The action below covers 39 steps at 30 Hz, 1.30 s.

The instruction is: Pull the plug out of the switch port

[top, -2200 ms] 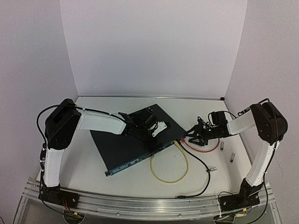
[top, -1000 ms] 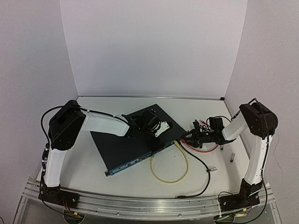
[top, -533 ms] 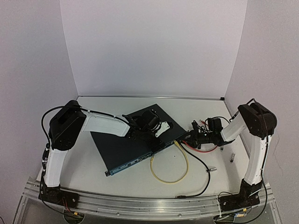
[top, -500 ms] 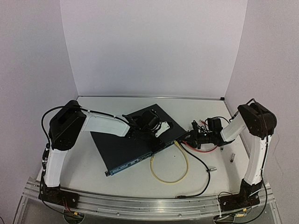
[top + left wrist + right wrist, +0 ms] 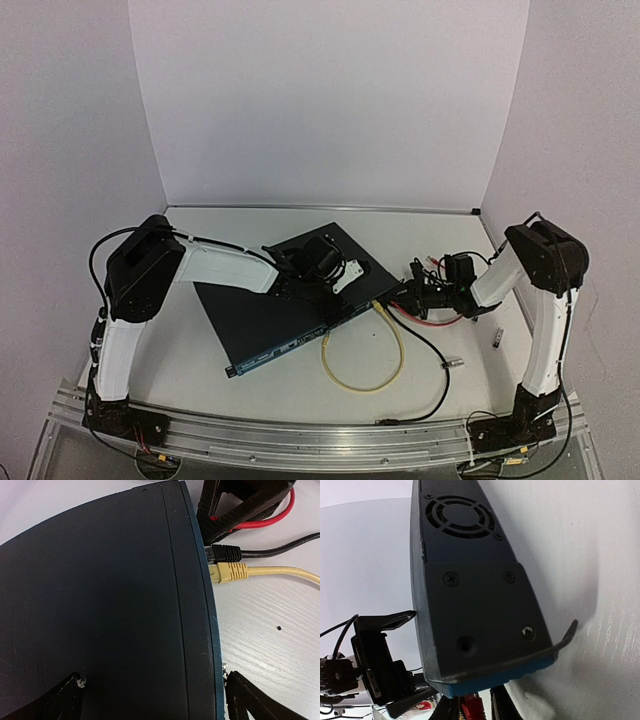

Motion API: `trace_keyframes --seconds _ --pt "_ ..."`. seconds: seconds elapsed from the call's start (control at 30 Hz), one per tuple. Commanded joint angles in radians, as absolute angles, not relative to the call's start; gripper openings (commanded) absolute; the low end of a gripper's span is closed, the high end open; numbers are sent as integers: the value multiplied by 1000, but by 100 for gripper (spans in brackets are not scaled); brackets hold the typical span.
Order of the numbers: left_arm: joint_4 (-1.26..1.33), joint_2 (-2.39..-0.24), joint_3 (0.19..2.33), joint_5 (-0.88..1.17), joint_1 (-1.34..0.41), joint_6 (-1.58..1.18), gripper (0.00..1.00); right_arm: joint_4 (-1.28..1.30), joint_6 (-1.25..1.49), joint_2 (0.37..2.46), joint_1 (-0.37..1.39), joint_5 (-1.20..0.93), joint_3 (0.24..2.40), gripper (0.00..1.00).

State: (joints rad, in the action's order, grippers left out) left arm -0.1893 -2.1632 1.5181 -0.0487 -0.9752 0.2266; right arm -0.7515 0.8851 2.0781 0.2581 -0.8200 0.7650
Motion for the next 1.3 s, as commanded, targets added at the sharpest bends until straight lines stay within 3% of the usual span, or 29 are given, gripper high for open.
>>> trace_keyframes --seconds 0.0,0.27,0.57,0.87,1.27 --pt "-210 -2207 1517 -52 -966 182 97 -739 931 2135 261 -738 764 14" --pt "-201 -2211 1502 -62 -965 167 97 -882 953 2177 256 -758 730 0" --pt "-195 -2242 1499 -154 -962 117 96 -967 956 2205 248 -810 673 0" --pt "-189 -2260 1494 -151 -939 34 94 -1121 1136 2340 224 -855 645 0" --pt "-183 -2253 1472 -108 -933 63 94 -1100 1111 2284 210 -819 560 0"
